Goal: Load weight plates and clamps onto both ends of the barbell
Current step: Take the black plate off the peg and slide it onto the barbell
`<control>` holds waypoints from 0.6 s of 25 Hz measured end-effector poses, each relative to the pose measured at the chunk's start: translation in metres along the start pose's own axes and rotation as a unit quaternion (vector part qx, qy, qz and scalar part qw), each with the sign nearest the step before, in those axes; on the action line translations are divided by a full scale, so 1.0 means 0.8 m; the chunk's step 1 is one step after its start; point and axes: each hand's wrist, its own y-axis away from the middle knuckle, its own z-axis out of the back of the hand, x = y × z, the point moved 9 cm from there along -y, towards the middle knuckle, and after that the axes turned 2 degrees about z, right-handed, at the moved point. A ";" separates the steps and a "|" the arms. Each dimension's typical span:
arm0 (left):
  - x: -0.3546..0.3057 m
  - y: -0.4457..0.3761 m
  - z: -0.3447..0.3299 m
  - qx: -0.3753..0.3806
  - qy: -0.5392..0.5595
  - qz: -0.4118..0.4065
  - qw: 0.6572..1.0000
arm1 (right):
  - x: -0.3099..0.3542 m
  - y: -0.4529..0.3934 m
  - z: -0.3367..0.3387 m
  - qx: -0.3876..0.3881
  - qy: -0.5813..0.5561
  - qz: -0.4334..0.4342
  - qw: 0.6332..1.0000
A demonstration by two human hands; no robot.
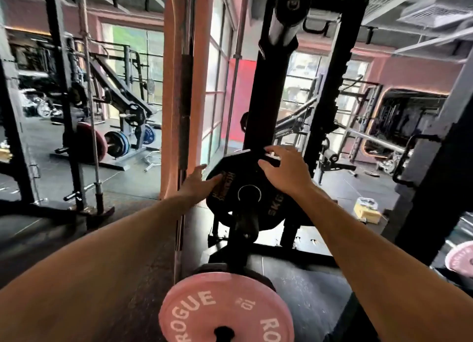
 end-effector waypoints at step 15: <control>-0.146 -0.015 -0.033 0.036 -0.062 -0.191 0.979 | -0.111 0.032 -0.036 0.051 -0.098 -0.254 0.961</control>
